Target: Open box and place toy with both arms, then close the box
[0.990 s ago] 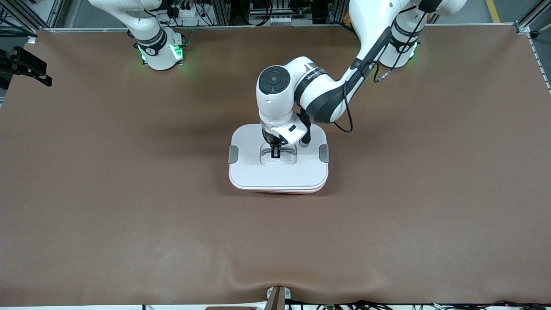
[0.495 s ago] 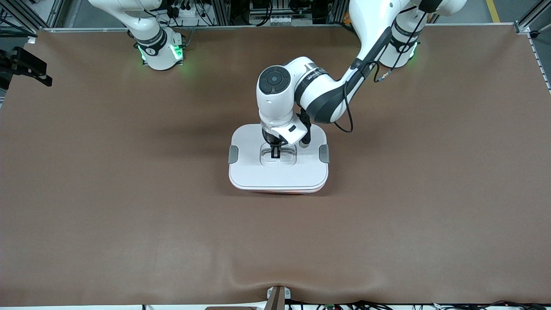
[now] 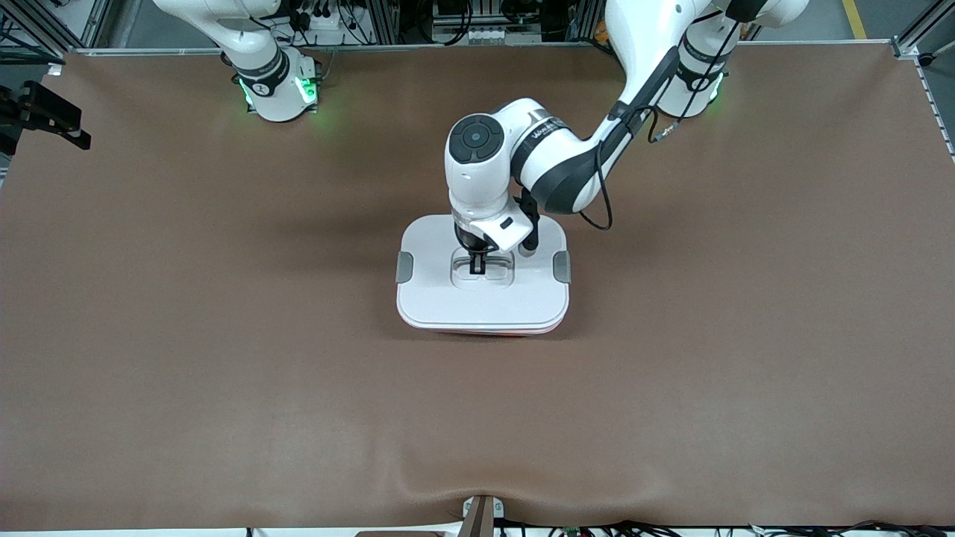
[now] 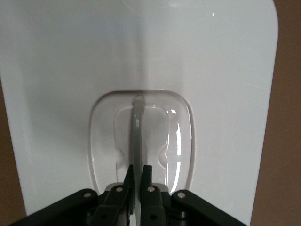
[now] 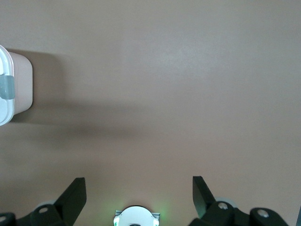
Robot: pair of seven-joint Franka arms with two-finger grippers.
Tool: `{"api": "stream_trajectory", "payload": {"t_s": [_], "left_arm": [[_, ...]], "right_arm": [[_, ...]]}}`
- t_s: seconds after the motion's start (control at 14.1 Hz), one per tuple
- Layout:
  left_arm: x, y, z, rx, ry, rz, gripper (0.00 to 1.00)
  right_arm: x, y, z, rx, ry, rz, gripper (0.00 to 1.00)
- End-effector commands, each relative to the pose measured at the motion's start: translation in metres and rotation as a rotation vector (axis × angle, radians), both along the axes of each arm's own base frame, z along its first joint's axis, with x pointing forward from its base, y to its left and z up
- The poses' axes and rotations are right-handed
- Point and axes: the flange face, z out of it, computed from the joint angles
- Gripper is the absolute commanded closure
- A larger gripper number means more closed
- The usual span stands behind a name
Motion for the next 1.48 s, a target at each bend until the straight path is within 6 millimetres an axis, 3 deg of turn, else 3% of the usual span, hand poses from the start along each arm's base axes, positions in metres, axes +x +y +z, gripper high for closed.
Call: {"api": "stream_trajectory", "payload": {"t_s": [0.0,1.41], "left_arm": [[0.004,0.0,0.004,0.004,-0.011,-0.019,1.0],[0.013,0.007,-0.003,-0.036,0.026,0.008,1.0]], "right_arm": [[-0.008,-0.002,0.001,0.018,-0.005,-0.005,0.0],[-0.008,-0.002,-0.001,0.018,0.007,-0.005,0.0]]}}
